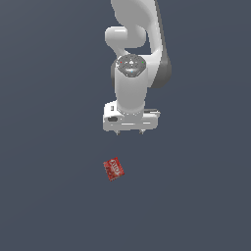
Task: Pick up the object and move it to a goal position.
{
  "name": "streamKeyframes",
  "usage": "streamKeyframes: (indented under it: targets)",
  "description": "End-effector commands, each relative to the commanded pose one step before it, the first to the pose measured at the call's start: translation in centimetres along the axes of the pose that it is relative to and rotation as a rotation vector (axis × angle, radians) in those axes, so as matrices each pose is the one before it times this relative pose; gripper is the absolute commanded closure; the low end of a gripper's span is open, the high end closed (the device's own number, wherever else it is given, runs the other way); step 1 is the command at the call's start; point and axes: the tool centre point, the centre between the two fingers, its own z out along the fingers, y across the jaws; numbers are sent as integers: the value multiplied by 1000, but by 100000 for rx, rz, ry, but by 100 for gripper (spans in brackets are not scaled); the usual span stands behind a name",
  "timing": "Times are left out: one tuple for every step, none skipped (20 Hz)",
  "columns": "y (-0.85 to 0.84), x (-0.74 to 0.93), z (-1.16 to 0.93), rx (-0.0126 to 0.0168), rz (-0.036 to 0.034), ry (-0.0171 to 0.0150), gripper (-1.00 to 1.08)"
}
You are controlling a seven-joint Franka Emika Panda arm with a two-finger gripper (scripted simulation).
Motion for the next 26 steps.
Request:
streamKeyframes:
  targets:
    - [1, 0, 0, 0, 0, 0, -92]
    - [-69, 7, -22, -36, -176, 33, -92]
    - [-186, 21, -62, -98, -490, 91, -92]
    - [-310, 34, -103, -162, -807, 151, -92]
    - [-429, 46, -145, -224, -1110, 209, -92]
    - [-545, 57, -188, -284, -1392, 266, -92]
    - [-580, 56, -205, -301, -1452, 283, -92]
    - [-456, 39, -167, -235, -1106, 220, -92]
    - [-327, 21, -125, -165, -754, 154, -92]
    - [-198, 4, -80, -97, -417, 88, -92]
    - [-61, -7, -31, -26, -91, 22, -92]
    - [35, -9, 13, 21, 116, -21, -92]
    - [117, 14, 55, 50, 171, -42, -92]
    - [81, 51, 62, 24, -64, -8, -92]
    - [79, 87, 74, -4, -238, 22, -92]
    - [89, 122, 98, -10, -383, 37, -92]
    - [118, 154, 127, -9, -476, 45, -92]
    - [162, 181, 161, -3, -528, 45, -92]
    - [201, 207, 193, 1, -592, 48, -92]
    - [236, 231, 224, 3, -664, 53, -92]
    - [263, 254, 253, 0, -757, 61, -92]
    - [295, 279, 285, -3, -857, 71, -92]
    - [329, 300, 319, -5, -949, 79, -92]
    - [369, 318, 356, -6, -1032, 85, -92]
    - [408, 334, 395, -8, -1122, 93, -92]
    - [451, 347, 435, -11, -1212, 100, -92]
